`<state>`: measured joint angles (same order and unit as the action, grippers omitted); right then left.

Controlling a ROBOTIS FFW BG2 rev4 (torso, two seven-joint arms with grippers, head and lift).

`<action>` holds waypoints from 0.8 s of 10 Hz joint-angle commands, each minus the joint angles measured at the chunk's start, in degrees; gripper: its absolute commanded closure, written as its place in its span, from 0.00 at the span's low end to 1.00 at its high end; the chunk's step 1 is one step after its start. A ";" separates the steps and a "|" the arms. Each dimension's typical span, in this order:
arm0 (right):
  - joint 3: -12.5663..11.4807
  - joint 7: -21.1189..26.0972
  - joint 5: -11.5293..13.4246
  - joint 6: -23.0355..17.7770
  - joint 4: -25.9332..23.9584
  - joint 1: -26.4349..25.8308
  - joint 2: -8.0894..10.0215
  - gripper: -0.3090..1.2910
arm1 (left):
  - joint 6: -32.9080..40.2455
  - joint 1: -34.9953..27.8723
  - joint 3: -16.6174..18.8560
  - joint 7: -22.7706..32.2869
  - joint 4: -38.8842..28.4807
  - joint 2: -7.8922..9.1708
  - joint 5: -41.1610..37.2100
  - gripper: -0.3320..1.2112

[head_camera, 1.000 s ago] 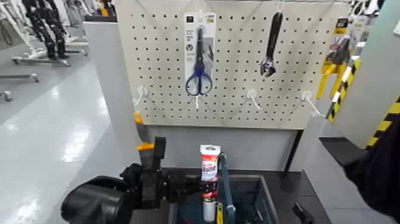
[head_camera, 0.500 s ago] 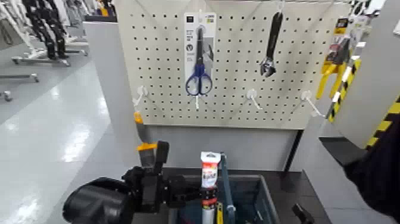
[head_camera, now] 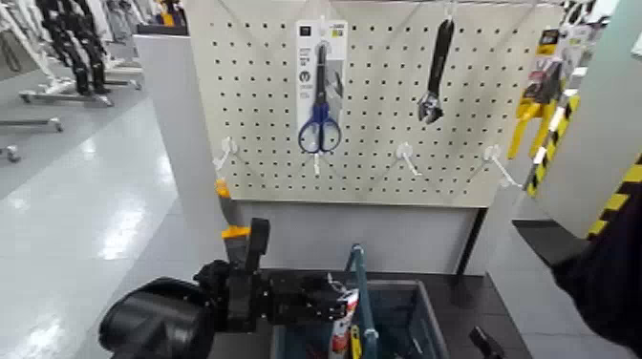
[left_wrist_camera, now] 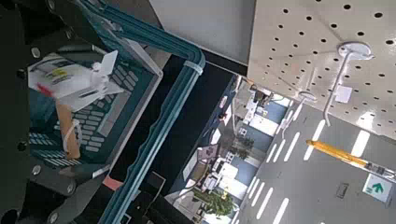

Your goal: Put the red glue tube into the crate.

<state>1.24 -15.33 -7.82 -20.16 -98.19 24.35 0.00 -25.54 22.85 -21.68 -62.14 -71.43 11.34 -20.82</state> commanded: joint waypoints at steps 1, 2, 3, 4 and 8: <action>-0.10 0.04 0.00 -0.15 0.01 0.26 -0.26 0.22 | 0.14 -0.35 0.67 0.09 -0.73 0.00 -0.01 0.27; -0.19 0.04 0.00 -0.15 -0.07 0.26 -0.26 0.22 | 0.31 -0.53 1.11 0.26 -1.34 0.00 -0.01 0.27; -0.27 0.04 0.00 -0.23 0.01 0.26 -0.35 0.22 | 0.67 -1.06 2.08 0.62 -2.13 -0.27 0.17 0.27; -0.27 0.30 0.00 -1.29 0.28 0.35 -0.44 0.22 | 1.54 -2.29 3.48 2.20 -4.33 -0.53 0.70 0.27; -0.54 1.09 -0.26 -2.87 0.72 1.05 -0.79 0.22 | 9.10 -12.74 10.08 16.70 -15.67 -0.62 4.48 0.27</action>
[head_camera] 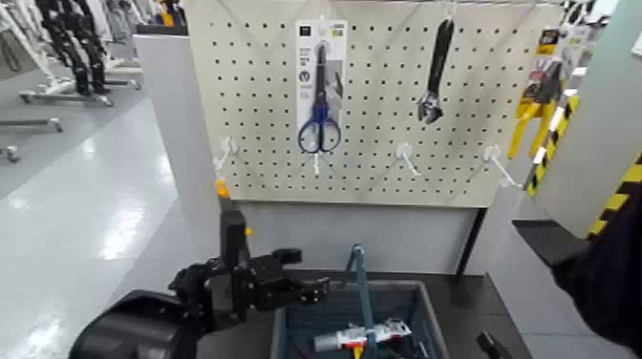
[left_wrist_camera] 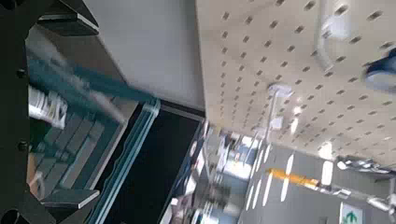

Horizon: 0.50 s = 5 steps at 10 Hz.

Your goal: Put the red glue tube into the crate.

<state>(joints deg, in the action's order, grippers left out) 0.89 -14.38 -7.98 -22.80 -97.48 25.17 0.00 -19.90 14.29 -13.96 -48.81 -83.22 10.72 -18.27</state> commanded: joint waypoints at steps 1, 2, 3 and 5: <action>-0.19 0.76 -0.10 -0.23 0.10 0.58 -0.88 0.22 | 6.37 -6.82 3.24 7.15 -6.07 0.01 4.29 0.28; -0.01 2.52 -0.01 -0.31 0.01 1.10 -1.05 0.22 | 11.29 -10.16 4.12 11.55 -7.30 -0.26 6.93 0.28; -0.37 2.61 -0.01 -0.05 0.01 1.37 -1.14 0.22 | 16.83 -13.41 4.73 16.47 -7.30 -1.14 7.28 0.28; -0.37 3.84 -0.01 -0.05 -0.16 1.90 -0.79 0.22 | 21.13 -18.77 8.51 18.49 -9.76 -3.86 13.52 0.28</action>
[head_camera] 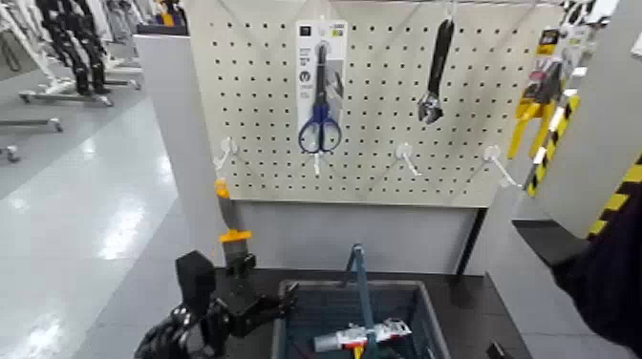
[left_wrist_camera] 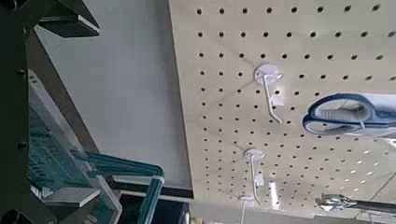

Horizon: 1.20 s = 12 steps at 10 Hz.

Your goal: Put the red glue tube into the crate.

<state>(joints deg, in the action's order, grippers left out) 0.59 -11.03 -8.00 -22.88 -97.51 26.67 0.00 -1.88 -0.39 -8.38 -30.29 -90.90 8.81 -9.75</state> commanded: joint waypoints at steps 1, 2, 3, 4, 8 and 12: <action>-0.24 0.84 0.45 0.03 -0.14 0.66 -0.88 0.22 | 2.50 -6.38 3.37 2.95 -2.71 -2.05 5.71 0.28; -0.33 1.01 0.80 -0.06 -0.14 0.75 -0.88 0.22 | 4.61 -8.31 2.50 8.75 -2.71 -1.78 5.88 0.28; -0.41 1.01 0.80 0.03 -0.23 0.84 -0.88 0.22 | 5.57 -9.98 1.44 13.15 -2.88 -1.43 5.88 0.28; -0.50 0.92 1.06 -0.06 -0.23 0.84 -0.70 0.22 | 6.10 -11.12 0.74 14.73 -3.58 -0.99 6.32 0.28; -1.12 1.98 2.82 -2.08 0.30 1.28 -1.32 0.22 | 2.15 -13.85 -0.40 17.10 -10.53 1.21 8.08 0.28; -0.50 1.19 2.82 -1.11 0.21 1.10 -1.14 0.27 | -0.49 -13.94 -0.67 15.34 -11.58 1.73 8.52 0.28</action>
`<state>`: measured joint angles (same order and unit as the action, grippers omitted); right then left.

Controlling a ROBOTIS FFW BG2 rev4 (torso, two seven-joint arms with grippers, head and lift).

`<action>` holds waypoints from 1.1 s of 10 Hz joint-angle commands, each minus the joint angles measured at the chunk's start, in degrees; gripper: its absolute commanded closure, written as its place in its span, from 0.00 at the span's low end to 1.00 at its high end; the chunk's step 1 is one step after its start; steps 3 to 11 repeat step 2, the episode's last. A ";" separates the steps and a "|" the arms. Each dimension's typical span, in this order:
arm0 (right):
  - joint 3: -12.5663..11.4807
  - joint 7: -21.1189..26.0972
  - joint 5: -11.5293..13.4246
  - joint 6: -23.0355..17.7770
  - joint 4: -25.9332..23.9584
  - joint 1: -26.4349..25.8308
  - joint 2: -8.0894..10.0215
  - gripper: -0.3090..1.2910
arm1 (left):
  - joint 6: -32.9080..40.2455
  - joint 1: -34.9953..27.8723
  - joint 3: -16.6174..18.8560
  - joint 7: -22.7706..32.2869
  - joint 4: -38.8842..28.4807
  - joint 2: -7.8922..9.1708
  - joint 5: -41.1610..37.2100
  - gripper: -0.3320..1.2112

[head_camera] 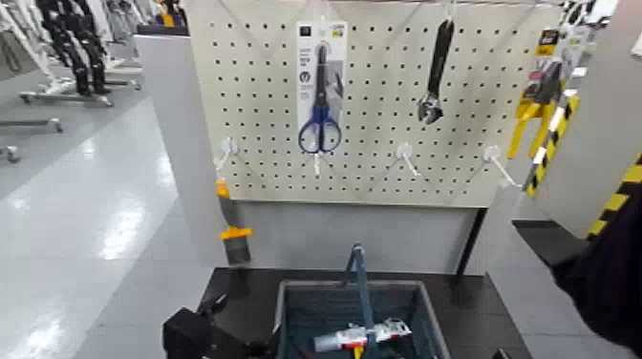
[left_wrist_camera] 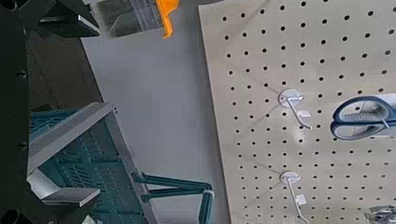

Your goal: Put the red glue tube into the crate.

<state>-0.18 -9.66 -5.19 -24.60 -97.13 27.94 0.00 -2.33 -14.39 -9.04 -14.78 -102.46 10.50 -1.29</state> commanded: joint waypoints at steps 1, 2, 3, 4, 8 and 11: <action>0.18 -0.27 0.00 0.78 -0.34 -0.17 -1.14 0.28 | -0.13 -0.02 0.08 -0.16 -0.02 0.05 -0.03 0.28; 0.27 -0.27 0.00 1.04 -0.43 -0.17 -1.05 0.28 | -0.13 -0.02 0.08 -0.07 0.07 -0.04 -0.12 0.28; 0.27 -0.27 0.00 1.04 -0.43 -0.17 -1.05 0.28 | -0.13 -0.02 0.08 -0.07 0.07 -0.04 -0.12 0.28; 0.27 -0.27 0.00 1.04 -0.43 -0.17 -1.05 0.28 | -0.13 -0.02 0.08 -0.07 0.07 -0.04 -0.12 0.28; 0.27 -0.27 0.00 1.04 -0.43 -0.17 -1.05 0.28 | -0.13 -0.02 0.08 -0.07 0.07 -0.04 -0.12 0.28; 0.27 -0.27 0.00 1.04 -0.43 -0.17 -1.05 0.28 | -0.13 -0.02 0.08 -0.07 0.07 -0.04 -0.12 0.28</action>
